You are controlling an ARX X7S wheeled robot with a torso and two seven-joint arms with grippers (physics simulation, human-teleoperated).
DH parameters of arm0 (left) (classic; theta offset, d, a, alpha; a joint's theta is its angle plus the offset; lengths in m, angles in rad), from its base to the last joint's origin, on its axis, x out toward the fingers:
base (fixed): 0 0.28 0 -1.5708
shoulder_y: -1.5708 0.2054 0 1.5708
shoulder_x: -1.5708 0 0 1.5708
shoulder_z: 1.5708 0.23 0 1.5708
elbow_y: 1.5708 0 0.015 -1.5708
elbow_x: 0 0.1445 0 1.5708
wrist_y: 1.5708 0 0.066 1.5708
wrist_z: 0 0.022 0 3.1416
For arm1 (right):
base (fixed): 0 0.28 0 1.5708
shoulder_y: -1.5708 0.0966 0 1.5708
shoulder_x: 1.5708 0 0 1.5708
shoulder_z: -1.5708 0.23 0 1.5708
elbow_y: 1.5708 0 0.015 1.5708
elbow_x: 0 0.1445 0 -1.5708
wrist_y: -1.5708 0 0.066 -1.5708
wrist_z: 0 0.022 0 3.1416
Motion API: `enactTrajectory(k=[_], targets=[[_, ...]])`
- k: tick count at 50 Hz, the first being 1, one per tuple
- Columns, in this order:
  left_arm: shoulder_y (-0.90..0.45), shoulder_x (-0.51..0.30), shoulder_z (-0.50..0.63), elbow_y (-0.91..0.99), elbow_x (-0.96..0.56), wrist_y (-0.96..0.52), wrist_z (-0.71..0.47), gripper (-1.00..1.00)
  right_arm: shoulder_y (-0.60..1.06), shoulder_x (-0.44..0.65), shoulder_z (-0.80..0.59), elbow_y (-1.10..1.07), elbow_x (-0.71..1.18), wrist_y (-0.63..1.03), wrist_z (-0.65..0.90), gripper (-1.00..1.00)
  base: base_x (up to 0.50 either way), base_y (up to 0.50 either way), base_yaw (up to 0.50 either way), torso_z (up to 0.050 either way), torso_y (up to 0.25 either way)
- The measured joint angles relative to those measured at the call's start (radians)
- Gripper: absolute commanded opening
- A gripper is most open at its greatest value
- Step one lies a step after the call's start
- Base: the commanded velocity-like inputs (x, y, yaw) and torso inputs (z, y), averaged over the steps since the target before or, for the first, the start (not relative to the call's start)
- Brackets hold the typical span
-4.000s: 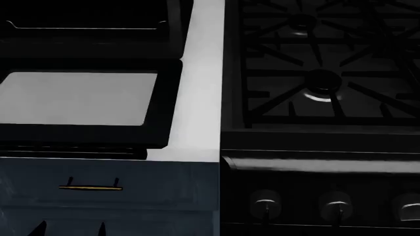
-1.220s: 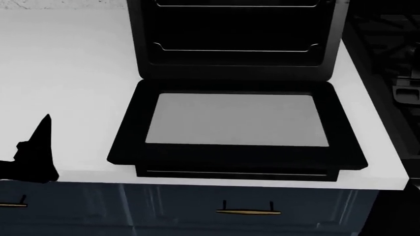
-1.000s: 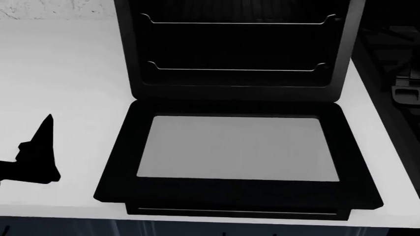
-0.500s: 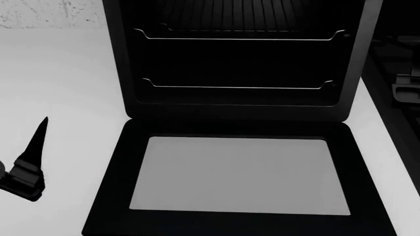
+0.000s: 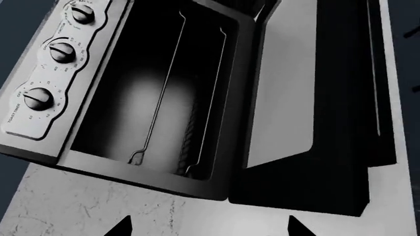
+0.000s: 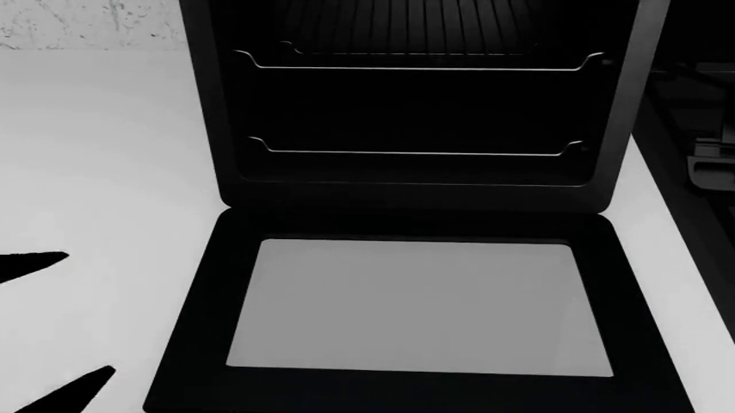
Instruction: Close the toaster oven door.
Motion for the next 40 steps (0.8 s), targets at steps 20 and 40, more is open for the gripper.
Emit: enactTrajectory(k=[20, 40], targets=[[0.062, -0.089, 0.057, -0.011, 0.053, 0.132, 0.061, 1.0, -0.031, 0.036, -0.001, 0.01, 0.052, -0.045, 0.058, 1.0, 0.0, 0.0, 0.0, 0.0, 0.0], [-0.105, 0.044, 0.162, -0.189, 0.144, 0.181, 0.12, 1.0, -0.076, 0.051, -0.014, 0.026, 0.051, -0.101, 0.083, 1.0, 0.0, 0.0, 0.0, 0.0, 0.0]])
